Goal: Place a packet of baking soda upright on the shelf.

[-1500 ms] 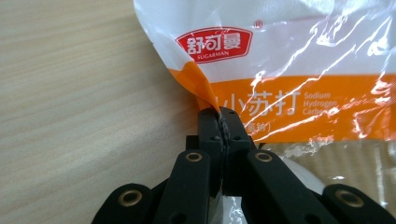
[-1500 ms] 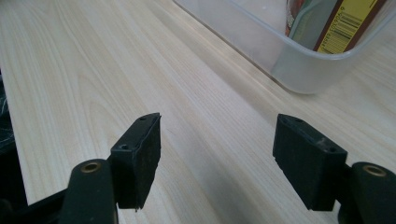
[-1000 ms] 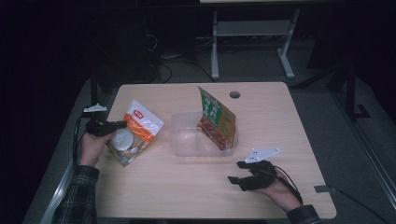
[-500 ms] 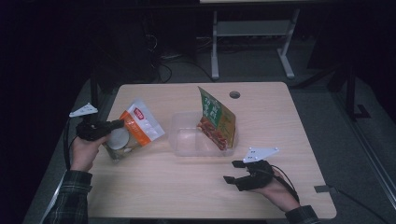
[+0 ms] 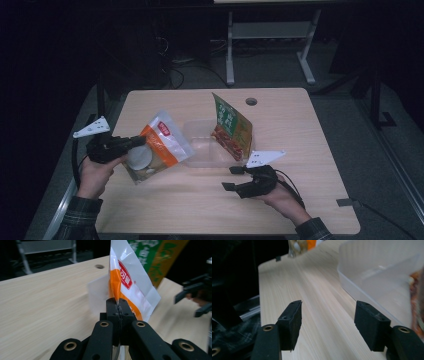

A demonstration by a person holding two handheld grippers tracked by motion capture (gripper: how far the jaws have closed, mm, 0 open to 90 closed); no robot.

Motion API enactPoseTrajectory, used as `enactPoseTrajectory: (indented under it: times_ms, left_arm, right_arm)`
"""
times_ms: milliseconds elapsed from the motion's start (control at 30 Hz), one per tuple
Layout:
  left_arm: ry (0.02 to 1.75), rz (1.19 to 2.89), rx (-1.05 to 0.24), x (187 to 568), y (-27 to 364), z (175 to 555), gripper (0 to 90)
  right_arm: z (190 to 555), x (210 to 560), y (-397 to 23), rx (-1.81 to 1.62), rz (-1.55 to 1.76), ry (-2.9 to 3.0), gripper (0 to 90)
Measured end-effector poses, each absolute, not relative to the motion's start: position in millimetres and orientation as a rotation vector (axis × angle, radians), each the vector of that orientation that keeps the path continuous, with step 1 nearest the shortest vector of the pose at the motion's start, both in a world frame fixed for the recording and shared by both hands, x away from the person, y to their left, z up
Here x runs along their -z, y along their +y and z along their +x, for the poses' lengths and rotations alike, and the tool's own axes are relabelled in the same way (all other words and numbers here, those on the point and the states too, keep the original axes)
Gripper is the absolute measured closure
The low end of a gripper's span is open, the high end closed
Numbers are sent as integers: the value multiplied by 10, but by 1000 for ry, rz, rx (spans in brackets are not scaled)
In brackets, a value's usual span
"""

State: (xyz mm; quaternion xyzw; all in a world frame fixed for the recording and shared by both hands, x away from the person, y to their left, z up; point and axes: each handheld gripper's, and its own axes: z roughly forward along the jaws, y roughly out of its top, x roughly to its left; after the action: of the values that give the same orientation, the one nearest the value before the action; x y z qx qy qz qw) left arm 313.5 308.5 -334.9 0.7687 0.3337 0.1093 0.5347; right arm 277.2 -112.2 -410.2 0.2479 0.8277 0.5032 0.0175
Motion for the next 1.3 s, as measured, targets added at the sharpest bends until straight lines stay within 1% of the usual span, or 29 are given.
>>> enactPoseTrajectory:
  times_ms: [100,367,567,667,700,733,800,833,900,933,1033,1100,1300]
  left_arm:
    - [752,1827,-216,3343,2937,3105,900]
    - [672,1838,-120,3413,2614,3059,899]
    - [652,1835,-67,3490,2455,3046,899]
    - [640,1838,-58,3497,2409,3035,899]
    - [640,1838,-58,3497,2409,3035,899]
    - [642,1838,-56,3498,2402,3031,899]
    - [640,1837,-58,3501,2393,3029,899]
    - [640,1837,-55,3503,2393,3030,899]
    - [642,1841,-52,3510,2395,3032,899]
    - [640,1842,-52,3516,2397,3035,898]
    - [643,1842,-53,3531,2396,3041,898]
    - [643,1836,-48,3541,2400,3043,897]
    - [620,1869,-55,3545,2383,3036,895]
  right_arm:
    - [2805,4057,-1027,-1604,748,2560,387]
    - [2895,3939,-847,-1708,722,2496,337]
    - [2961,3978,-716,-1749,725,2502,327]
    - [2978,4024,-640,-1754,712,2505,400]
    - [2978,4024,-640,-1754,712,2505,400]
    - [2986,4048,-597,-1765,707,2506,471]
    - [2996,4065,-562,-1771,705,2524,544]
    - [3005,4082,-535,-1774,704,2531,622]
    - [3025,4103,-500,-1786,705,2564,702]
    - [3034,4109,-490,-1790,693,2584,766]
    - [3036,4103,-470,-1800,655,2609,872]
    - [3029,4090,-474,-1797,634,2604,894]
    - [3013,4008,-525,-1793,542,2614,900]
